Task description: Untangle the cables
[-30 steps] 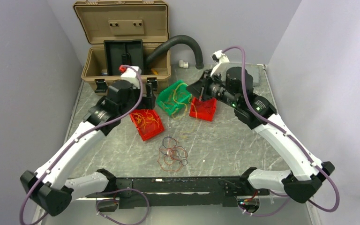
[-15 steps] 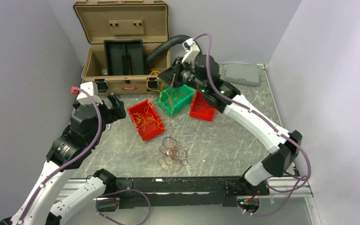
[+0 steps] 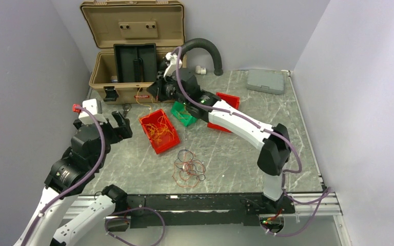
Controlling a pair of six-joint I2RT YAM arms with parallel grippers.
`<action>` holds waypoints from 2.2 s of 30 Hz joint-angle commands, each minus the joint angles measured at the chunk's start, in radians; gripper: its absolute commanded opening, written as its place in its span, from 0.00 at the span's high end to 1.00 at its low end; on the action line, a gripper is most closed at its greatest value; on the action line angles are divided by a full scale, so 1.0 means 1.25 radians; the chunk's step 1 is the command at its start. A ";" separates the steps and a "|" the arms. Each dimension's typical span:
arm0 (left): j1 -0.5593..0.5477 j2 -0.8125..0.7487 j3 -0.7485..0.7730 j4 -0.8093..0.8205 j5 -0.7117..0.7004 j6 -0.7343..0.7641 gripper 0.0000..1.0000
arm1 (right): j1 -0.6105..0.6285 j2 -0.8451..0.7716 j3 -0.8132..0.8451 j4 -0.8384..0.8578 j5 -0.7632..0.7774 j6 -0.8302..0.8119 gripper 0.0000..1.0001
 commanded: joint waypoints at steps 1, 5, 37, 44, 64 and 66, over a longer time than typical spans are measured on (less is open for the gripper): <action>0.002 -0.026 -0.012 -0.014 -0.014 0.020 0.01 | 0.006 0.031 0.039 0.051 0.079 -0.066 1.00; 0.002 -0.033 -0.022 -0.015 -0.013 0.022 0.00 | 0.010 0.052 0.033 0.051 0.113 -0.095 1.00; 0.003 0.040 -0.015 -0.008 0.035 0.047 0.00 | 0.081 0.287 -0.033 -0.058 0.178 -0.047 1.00; 0.002 0.061 -0.018 -0.030 0.060 0.029 0.01 | 0.080 0.200 -0.008 -0.095 0.170 -0.060 0.65; 0.003 0.195 -0.082 0.020 0.341 0.028 0.01 | 0.053 -0.153 -0.302 -0.197 0.197 -0.043 0.21; 0.002 0.236 -0.079 0.010 0.386 0.020 0.00 | 0.050 -0.193 -0.351 -0.202 0.205 -0.028 0.20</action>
